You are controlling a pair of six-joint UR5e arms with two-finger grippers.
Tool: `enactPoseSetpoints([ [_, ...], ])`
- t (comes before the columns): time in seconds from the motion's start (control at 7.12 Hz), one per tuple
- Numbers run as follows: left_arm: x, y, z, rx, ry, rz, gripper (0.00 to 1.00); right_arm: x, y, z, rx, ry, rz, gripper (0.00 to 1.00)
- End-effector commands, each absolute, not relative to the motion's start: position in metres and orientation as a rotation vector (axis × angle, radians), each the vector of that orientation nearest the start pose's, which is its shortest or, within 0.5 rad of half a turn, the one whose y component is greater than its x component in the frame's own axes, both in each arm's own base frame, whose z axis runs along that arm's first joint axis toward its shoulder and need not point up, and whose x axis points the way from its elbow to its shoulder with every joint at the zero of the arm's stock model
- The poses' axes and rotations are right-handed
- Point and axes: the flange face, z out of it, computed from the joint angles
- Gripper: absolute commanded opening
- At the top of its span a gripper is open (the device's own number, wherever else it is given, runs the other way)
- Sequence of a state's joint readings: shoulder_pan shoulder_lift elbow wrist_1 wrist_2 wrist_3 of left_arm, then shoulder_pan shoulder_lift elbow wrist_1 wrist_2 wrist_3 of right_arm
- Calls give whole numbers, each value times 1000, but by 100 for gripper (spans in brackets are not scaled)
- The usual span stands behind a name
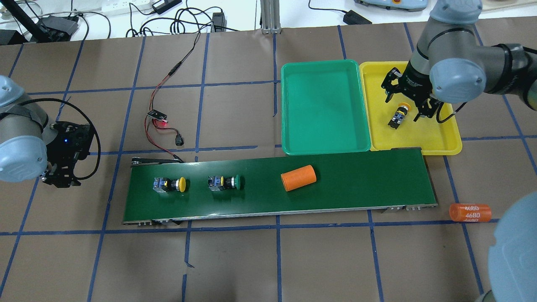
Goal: Sort buttons by color to trays
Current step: 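Open and raise the right gripper while left gripper returns to pile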
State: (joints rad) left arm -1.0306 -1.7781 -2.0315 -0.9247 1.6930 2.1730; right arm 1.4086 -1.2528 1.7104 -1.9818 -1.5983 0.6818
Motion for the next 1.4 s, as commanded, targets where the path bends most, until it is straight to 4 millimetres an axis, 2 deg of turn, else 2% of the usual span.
enactPoseSetpoints([
  [0.0,212,-486,207,-2544,-1835,-188,100,48,-543,361,1387,2864,112,100],
  [0.14,240,-482,203,-2548,-1831,-186,98,51,-526,392,1396,2851,58,100],
  [0.28,257,-481,196,-2577,-1766,-189,98,56,-503,419,1398,2851,67,100],
  [0.42,260,-484,189,-2588,-1768,-189,98,61,-491,435,1421,2835,36,100],
  [0.56,268,-490,188,-2636,-1783,-199,98,62,-483,440,1424,2847,55,100],
  [0.7,280,-491,186,-2696,-1711,-208,94,64,-473,451,1412,2839,51,100],
  [0.84,289,-492,183,-2692,-1713,-206,90,65,-476,445,1399,2844,52,100],
  [0.98,289,-492,178,-2688,-1710,-197,77,64,-476,436,1397,2854,80,100],
  [1.12,291,-491,178,-2687,-1712,-192,47,65,-470,428,1398,2857,105,100],
  [1.26,291,-491,177,-2687,-1714,-180,11,67,-463,422,1385,2862,123,100],
])
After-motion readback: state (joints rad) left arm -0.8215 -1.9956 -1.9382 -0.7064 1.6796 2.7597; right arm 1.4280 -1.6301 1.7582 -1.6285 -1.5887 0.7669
